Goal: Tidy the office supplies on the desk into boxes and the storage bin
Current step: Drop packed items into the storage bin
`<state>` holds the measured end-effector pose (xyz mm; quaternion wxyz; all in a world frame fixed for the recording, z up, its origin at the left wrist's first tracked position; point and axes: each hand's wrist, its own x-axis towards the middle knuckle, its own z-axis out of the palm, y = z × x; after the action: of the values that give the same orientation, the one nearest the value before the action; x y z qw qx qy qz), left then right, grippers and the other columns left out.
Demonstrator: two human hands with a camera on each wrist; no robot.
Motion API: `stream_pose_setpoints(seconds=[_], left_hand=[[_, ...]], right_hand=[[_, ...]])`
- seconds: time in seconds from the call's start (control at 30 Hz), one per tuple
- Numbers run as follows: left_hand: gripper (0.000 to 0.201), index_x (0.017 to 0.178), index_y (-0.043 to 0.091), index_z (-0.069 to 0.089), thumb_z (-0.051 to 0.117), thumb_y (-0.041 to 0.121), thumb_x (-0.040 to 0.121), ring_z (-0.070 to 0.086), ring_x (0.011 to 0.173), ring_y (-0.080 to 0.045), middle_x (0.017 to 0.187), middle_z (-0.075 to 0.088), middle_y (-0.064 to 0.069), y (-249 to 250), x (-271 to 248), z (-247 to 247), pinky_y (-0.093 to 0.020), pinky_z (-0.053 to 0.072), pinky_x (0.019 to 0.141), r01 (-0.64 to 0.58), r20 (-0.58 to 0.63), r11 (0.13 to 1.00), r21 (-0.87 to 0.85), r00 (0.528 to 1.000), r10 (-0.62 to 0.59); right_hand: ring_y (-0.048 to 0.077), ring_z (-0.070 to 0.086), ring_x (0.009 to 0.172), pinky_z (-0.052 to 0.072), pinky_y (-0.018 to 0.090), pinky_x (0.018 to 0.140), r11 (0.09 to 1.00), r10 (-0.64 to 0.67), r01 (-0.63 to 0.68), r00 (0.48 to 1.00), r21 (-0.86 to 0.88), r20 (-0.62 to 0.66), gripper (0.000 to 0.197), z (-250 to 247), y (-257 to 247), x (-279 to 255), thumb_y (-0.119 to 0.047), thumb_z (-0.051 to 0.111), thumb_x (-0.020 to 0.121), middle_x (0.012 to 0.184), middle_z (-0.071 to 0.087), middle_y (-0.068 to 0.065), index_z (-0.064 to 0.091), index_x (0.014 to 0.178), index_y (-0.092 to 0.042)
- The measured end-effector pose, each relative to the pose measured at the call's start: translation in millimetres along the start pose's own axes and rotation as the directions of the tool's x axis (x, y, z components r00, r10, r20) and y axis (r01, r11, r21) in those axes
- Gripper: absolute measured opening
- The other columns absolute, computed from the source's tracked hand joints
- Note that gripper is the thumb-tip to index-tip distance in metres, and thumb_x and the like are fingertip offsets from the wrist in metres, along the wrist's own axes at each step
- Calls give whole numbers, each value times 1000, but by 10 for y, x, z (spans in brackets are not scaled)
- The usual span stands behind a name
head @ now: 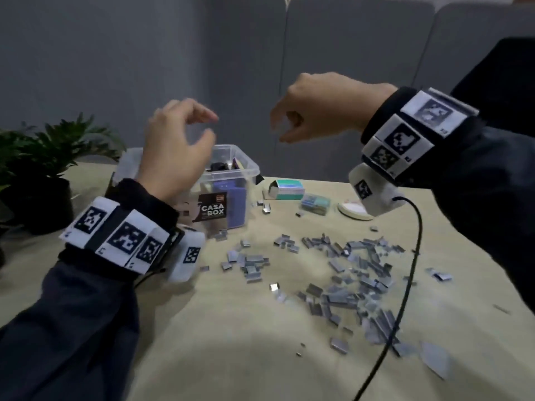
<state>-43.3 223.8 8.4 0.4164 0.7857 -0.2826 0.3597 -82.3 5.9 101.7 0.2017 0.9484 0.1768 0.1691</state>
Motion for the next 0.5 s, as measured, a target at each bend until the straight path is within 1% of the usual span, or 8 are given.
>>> stream_pose_setpoints(seconds=[0.07, 0.13, 0.2, 0.27, 0.3, 0.37, 0.43, 0.5], left_hand=[[24, 102, 16, 66, 54, 26, 85, 59, 97, -15, 104, 66, -2, 316, 73, 189, -26, 42, 82, -103, 212, 995, 7, 972, 100], [23, 105, 16, 65, 57, 31, 89, 59, 97, -17, 103, 65, -2, 566, 147, 451, -30, 45, 83, -211, 467, 975, 61, 870, 159], [21, 106, 15, 64, 57, 29, 92, 58, 94, -18, 103, 65, -2, 729, 166, 772, -32, 46, 82, -292, 637, 953, 81, 751, 176], [21, 108, 13, 64, 55, 24, 93, 56, 90, -17, 104, 66, -4, 794, 167, 1121, -29, 45, 78, -339, 728, 935, 98, 666, 165], [22, 111, 12, 64, 54, 21, 93, 56, 90, -18, 107, 66, -5, 789, 167, 1292, -28, 44, 78, -357, 766, 924, 136, 630, 130], [28, 119, 10, 59, 51, 17, 93, 56, 103, -24, 118, 61, -9, 714, 198, 1598, -33, 46, 86, -387, 820, 892, 235, 571, 32], [33, 125, 9, 53, 50, 16, 94, 53, 114, -30, 127, 54, -13, 623, 283, 1825, -37, 46, 90, -414, 829, 841, 347, 555, -69], [37, 127, 5, 49, 53, 20, 93, 53, 114, -34, 129, 50, -17, 569, 385, 1977, -39, 47, 88, -421, 817, 809, 410, 565, -120]], right_hand=[[18, 52, 77, 40, 29, 67, 997, 70, -71, 994, 12, 88, 32, 8, 205, -276, -43, 64, 89, 79, 61, -5, 68, 117, -29], [18, 56, 75, 47, 31, 70, 985, 162, -168, 975, 26, 154, 33, 89, 408, -516, -46, 66, 86, 80, 68, -3, 69, 114, -28], [15, 59, 71, 53, 34, 73, 963, 247, -264, 946, 53, 209, 31, 241, 570, -728, -46, 68, 85, 72, 68, -9, 71, 110, -27], [9, 64, 65, 56, 33, 72, 932, 297, -342, 911, 121, 287, 27, 439, 681, -922, -41, 69, 85, 64, 67, -14, 72, 106, -24], [8, 66, 63, 57, 32, 70, 914, 307, -374, 892, 160, 332, 26, 549, 729, -1014, -38, 69, 87, 66, 69, -11, 72, 106, -22], [12, 71, 67, 58, 29, 60, 869, 313, -444, 835, 218, 453, 29, 762, 810, -1190, -35, 69, 89, 76, 73, -2, 69, 115, -19], [12, 72, 71, 53, 21, 50, 835, 313, -509, 751, 208, 582, 41, 960, 872, -1356, -34, 69, 90, 80, 72, 0, 61, 126, -18], [11, 72, 78, 46, 15, 45, 810, 334, -565, 663, 155, 670, 48, 1129, 915, -1495, -36, 71, 88, 84, 70, -4, 58, 131, -18]])
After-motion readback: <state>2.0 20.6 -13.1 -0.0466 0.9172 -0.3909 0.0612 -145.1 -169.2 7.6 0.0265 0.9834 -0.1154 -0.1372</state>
